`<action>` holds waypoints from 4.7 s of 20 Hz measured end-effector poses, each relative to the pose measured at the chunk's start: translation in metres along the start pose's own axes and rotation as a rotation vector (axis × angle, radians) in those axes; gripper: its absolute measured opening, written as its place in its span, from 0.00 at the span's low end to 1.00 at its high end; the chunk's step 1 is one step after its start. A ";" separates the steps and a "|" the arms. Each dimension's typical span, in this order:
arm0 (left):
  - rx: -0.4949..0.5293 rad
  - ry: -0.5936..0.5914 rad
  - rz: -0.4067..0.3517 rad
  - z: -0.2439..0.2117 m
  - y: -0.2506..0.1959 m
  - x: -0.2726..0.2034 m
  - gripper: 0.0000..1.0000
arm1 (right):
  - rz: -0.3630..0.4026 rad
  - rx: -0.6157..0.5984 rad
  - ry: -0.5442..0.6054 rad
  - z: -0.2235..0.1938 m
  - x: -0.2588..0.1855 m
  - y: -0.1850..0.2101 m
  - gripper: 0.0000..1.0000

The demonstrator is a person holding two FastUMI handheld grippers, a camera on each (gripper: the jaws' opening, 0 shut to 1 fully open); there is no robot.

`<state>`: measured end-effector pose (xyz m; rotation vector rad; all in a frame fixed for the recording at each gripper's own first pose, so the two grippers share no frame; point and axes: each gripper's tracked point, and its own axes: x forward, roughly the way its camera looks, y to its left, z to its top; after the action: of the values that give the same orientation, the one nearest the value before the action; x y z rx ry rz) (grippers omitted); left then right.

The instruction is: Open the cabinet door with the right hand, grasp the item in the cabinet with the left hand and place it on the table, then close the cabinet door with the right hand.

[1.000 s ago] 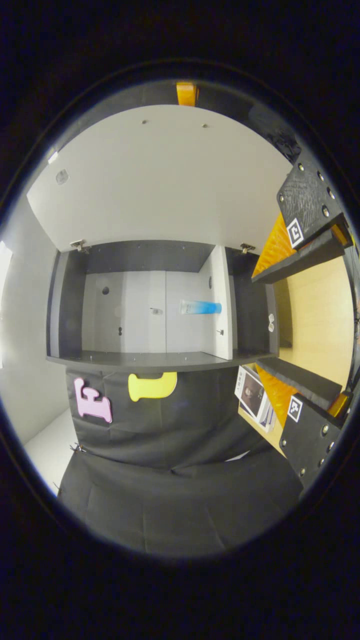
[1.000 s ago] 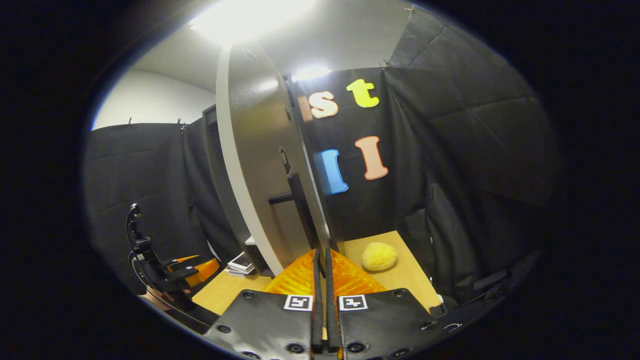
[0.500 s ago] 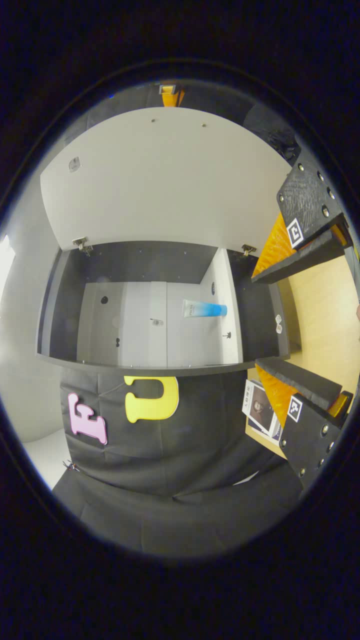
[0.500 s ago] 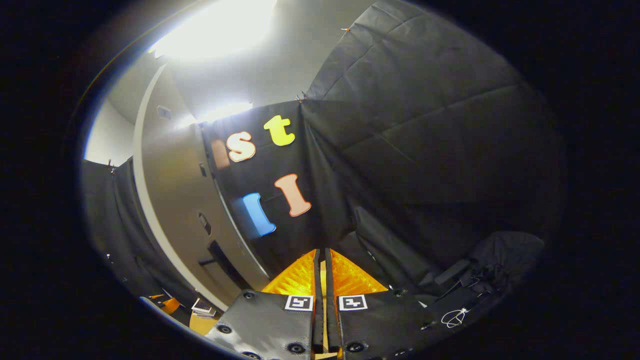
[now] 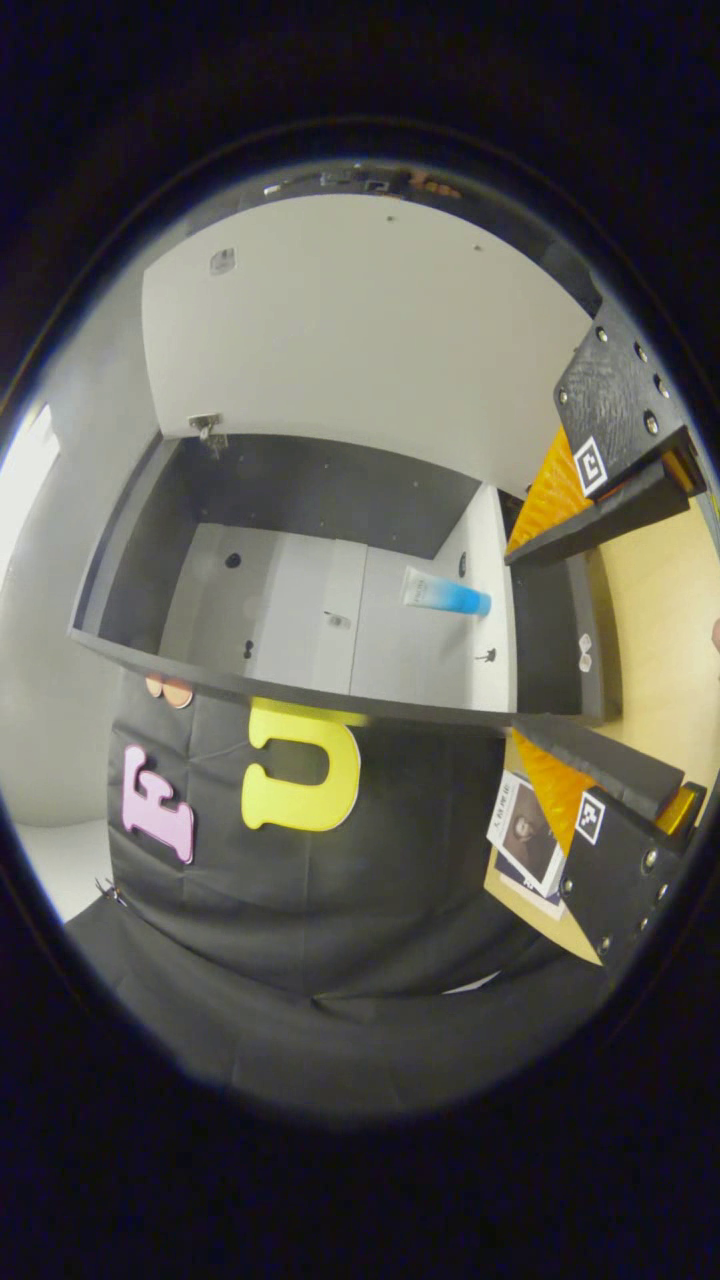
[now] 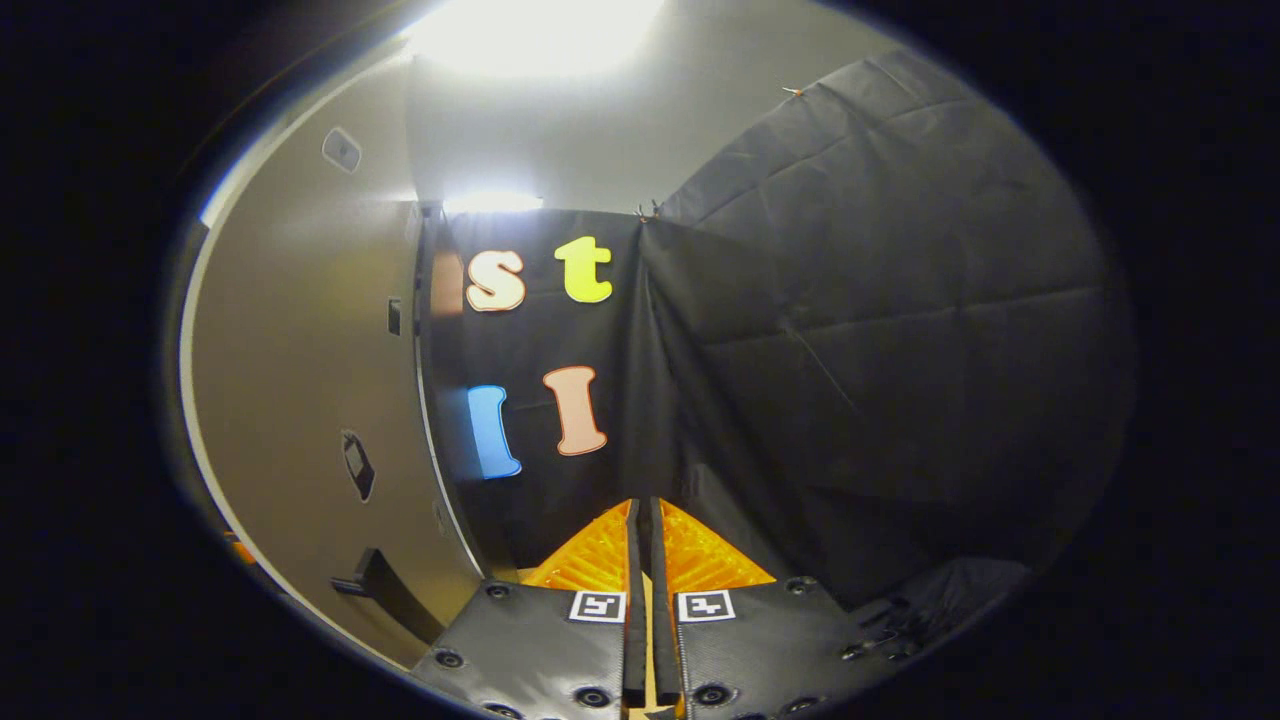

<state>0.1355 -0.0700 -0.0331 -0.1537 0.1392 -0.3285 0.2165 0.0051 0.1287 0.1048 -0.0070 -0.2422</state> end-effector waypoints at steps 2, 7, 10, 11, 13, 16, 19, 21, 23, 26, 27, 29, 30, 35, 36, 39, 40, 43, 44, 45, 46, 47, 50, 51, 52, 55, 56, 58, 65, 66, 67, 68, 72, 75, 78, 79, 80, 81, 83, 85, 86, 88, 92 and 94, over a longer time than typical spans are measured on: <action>-0.029 0.006 -0.033 0.000 -0.016 0.018 0.89 | -0.017 -0.018 0.003 -0.003 0.020 -0.009 0.09; -0.030 0.007 -0.014 0.005 -0.038 0.072 0.91 | -0.012 -0.011 -0.013 -0.002 0.065 -0.021 0.34; -0.020 0.004 -0.011 0.006 -0.050 0.110 0.93 | -0.006 -0.010 -0.022 -0.004 0.084 -0.029 0.67; -0.017 0.002 -0.012 0.006 -0.052 0.119 0.92 | -0.019 -0.019 -0.025 -0.006 0.090 -0.039 0.84; 0.002 0.002 0.000 0.006 -0.053 0.139 0.91 | -0.042 -0.019 -0.021 -0.008 0.098 -0.051 0.92; 0.018 0.001 0.004 0.005 -0.059 0.171 0.91 | -0.061 0.012 0.011 -0.020 0.113 -0.062 0.93; 0.048 0.001 0.011 -0.001 -0.059 0.199 0.94 | -0.059 0.039 0.043 -0.035 0.122 -0.069 0.93; 0.049 0.007 0.010 -0.006 -0.060 0.219 0.91 | -0.054 0.041 0.068 -0.046 0.129 -0.072 0.93; 0.044 0.012 0.004 -0.012 -0.060 0.234 0.89 | -0.046 0.037 0.092 -0.056 0.135 -0.070 0.93; 0.052 0.019 0.007 -0.018 -0.059 0.251 0.92 | -0.029 0.028 0.119 -0.068 0.144 -0.067 0.90; 0.057 0.018 0.002 -0.019 -0.059 0.255 0.91 | -0.021 0.023 0.125 -0.071 0.146 -0.066 0.93; 0.057 0.015 0.003 -0.023 -0.059 0.265 0.89 | -0.012 0.007 0.138 -0.077 0.152 -0.065 0.93; 0.049 0.010 -0.003 -0.025 -0.061 0.269 0.91 | -0.011 0.002 0.143 -0.080 0.154 -0.065 0.93; 0.077 0.018 0.005 -0.032 -0.060 0.289 0.90 | -0.004 0.022 0.159 -0.086 0.163 -0.065 0.93; 0.091 0.012 0.028 -0.033 -0.055 0.291 0.79 | -0.004 0.022 0.162 -0.087 0.164 -0.065 0.93; 0.111 0.018 0.040 -0.037 -0.054 0.292 0.58 | -0.011 0.019 0.169 -0.092 0.164 -0.072 0.93; 0.111 0.012 0.053 -0.036 -0.052 0.292 0.55 | -0.010 0.021 0.176 -0.094 0.163 -0.073 0.93; 0.120 0.013 0.064 -0.037 -0.052 0.290 0.46 | 0.003 0.032 0.182 -0.095 0.167 -0.073 0.93; 0.128 0.013 0.062 -0.037 -0.053 0.288 0.45 | 0.009 0.032 0.179 -0.094 0.169 -0.072 0.93; 0.138 0.013 0.058 -0.037 -0.055 0.285 0.43 | 0.016 0.030 0.174 -0.093 0.171 -0.071 0.93; 0.152 0.012 0.060 -0.037 -0.056 0.282 0.41 | 0.023 0.027 0.171 -0.092 0.174 -0.069 0.93; 0.162 0.006 0.061 -0.036 -0.057 0.280 0.41 | 0.032 0.025 0.168 -0.092 0.175 -0.068 0.93; 0.177 -0.012 0.049 -0.033 -0.064 0.272 0.39 | 0.051 0.026 0.167 -0.092 0.180 -0.063 0.93; 0.179 -0.013 0.045 -0.032 -0.065 0.267 0.39 | 0.059 0.032 0.169 -0.093 0.179 -0.060 0.93; 0.180 -0.018 0.041 -0.029 -0.065 0.263 0.38 | 0.064 0.037 0.167 -0.092 0.178 -0.058 0.93; 0.184 -0.027 0.019 -0.020 -0.068 0.246 0.39 | 0.052 0.020 0.159 -0.093 0.168 -0.058 0.93; 0.182 -0.035 0.005 -0.015 -0.069 0.238 0.41 | 0.040 0.011 0.153 -0.092 0.164 -0.061 0.93; 0.185 -0.043 -0.018 -0.006 -0.070 0.216 0.39 | 0.011 0.014 0.148 -0.089 0.153 -0.067 0.93; 0.183 -0.078 -0.078 0.018 -0.069 0.146 0.38 | -0.069 0.003 0.083 -0.065 0.102 -0.085 0.93; 0.187 -0.080 -0.083 0.019 -0.068 0.136 0.38 | -0.081 0.002 0.076 -0.063 0.093 -0.087 0.90; 0.193 -0.082 -0.087 0.019 -0.065 0.126 0.38 | -0.092 0.002 0.072 -0.062 0.087 -0.090 0.90; 0.200 -0.085 -0.085 0.018 -0.062 0.117 0.38 | -0.099 0.003 0.071 -0.061 0.079 -0.091 0.90; 0.223 -0.067 -0.075 -0.008 -0.050 0.086 0.38 | -0.114 0.018 0.071 -0.059 0.054 -0.094 0.90; 0.223 -0.028 -0.067 -0.042 -0.041 0.066 0.38 | -0.121 0.016 0.072 -0.060 0.037 -0.096 0.90; 0.208 0.000 -0.052 -0.075 -0.028 0.050 0.38 | -0.131 0.017 0.073 -0.061 0.021 -0.095 0.90; 0.203 0.011 -0.050 -0.087 -0.025 0.046 0.38 | -0.130 0.016 0.070 -0.061 0.016 -0.093 0.90; 0.196 0.020 -0.045 -0.097 -0.021 0.043 0.39 | -0.129 0.018 0.069 -0.061 0.012 -0.092 0.90; 0.185 0.025 -0.039 -0.106 -0.017 0.040 0.39 | -0.126 0.022 0.071 -0.061 0.009 -0.091 0.90; 0.168 0.010 -0.025 -0.124 -0.011 0.032 0.39 | -0.129 0.026 0.071 -0.062 0.003 -0.088 0.90; 0.172 0.004 -0.007 -0.142 -0.001 0.030 0.41 | -0.125 0.041 0.083 -0.068 -0.004 -0.086 0.90; 0.178 0.010 -0.002 -0.154 0.003 0.029 0.41 | -0.113 0.056 0.097 -0.073 -0.008 -0.081 0.90; 0.175 0.022 0.007 -0.178 0.010 0.025 0.41 | -0.109 0.053 0.114 -0.078 -0.012 -0.076 0.90; 0.091 0.069 0.038 -0.239 0.017 0.019 0.41 | -0.092 0.033 0.107 -0.069 -0.010 -0.069 0.90; 0.096 0.079 0.054 -0.262 0.020 0.024 0.39 | -0.092 0.036 0.079 -0.060 -0.014 -0.067 0.90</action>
<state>0.1219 -0.0921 -0.2958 -0.0423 0.2052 -0.2872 0.1883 -0.0505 0.0621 0.1508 0.0726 -0.3302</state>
